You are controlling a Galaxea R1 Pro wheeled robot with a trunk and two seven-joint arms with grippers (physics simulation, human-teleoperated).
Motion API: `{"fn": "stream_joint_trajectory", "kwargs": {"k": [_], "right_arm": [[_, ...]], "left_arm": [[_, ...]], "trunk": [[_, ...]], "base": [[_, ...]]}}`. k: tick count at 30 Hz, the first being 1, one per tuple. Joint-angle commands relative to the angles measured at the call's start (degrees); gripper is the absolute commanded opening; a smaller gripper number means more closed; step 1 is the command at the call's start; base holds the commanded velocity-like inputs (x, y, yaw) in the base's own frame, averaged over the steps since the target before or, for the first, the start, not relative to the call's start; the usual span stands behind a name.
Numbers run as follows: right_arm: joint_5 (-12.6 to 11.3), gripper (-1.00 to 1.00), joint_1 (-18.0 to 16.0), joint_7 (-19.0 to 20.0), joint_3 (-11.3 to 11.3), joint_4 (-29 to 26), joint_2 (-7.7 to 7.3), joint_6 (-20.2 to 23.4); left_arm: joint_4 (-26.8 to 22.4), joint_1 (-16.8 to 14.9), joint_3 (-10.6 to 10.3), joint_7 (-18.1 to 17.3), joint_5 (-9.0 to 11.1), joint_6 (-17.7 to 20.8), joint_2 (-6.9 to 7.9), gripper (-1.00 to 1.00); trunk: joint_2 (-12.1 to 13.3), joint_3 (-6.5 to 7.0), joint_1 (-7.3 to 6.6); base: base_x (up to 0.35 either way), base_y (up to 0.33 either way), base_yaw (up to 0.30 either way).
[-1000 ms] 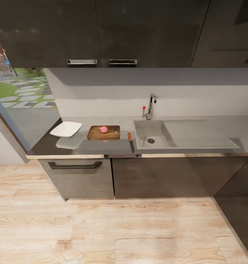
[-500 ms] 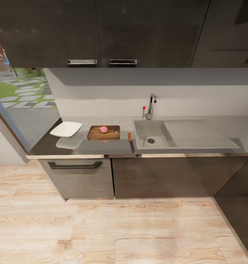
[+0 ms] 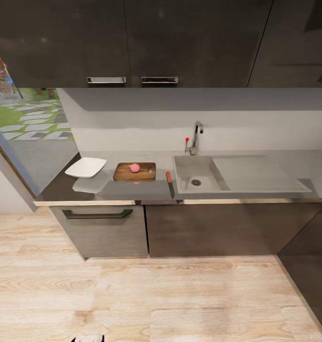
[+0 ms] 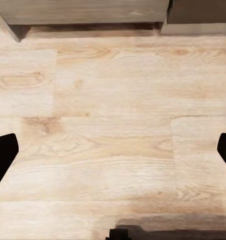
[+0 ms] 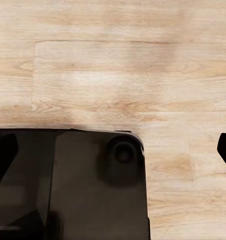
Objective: In the kitchen, take the Vidalia onion out of the sink, dice it on the chopping board with the paring knife, put the diced onion into the bowl on the countertop, then place both the paring knife and the chopping board into the sink.
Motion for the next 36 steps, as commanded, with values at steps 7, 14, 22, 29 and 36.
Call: {"fn": "stream_joint_trajectory", "kwargs": {"k": [7,14,22,29,36], "right_arm": [[0.62,1.0,0.02,-0.32,-0.23,-0.11,0.03,-0.01],[0.6,1.0,0.02,-0.32,-0.22,-0.11,0.02,-0.01],[0.61,1.0,0.02,-0.32,-0.24,-0.11,0.04,-0.01],[0.61,1.0,0.02,-0.32,-0.25,-0.11,0.04,-0.01],[0.61,1.0,0.02,-0.32,-0.24,-0.11,0.02,-0.01]], "left_arm": [[-7.24,3.67,-0.36,-0.14,0.47,-4.01,-0.01,1.0],[-25.7,11.08,1.27,1.95,0.24,9.93,-0.04,1.0],[-32.85,16.46,7.99,2.42,-0.09,11.84,-0.2,1.0],[-25.32,16.65,8.06,2.67,0.0,5.14,-0.38,1.0],[-22.72,16.66,8.01,2.71,-0.07,4.31,-1.06,1.0]], "trunk": [[-0.1,-0.09,0.03],[-0.1,-0.09,0.03],[-0.1,-0.09,0.03],[-0.1,-0.09,0.03],[-0.1,-0.09,0.03]], "base": [[0.0,0.0,0.0],[0.0,0.0,0.0],[0.0,0.0,0.0],[0.0,0.0,0.0],[0.0,0.0,0.0]]}}
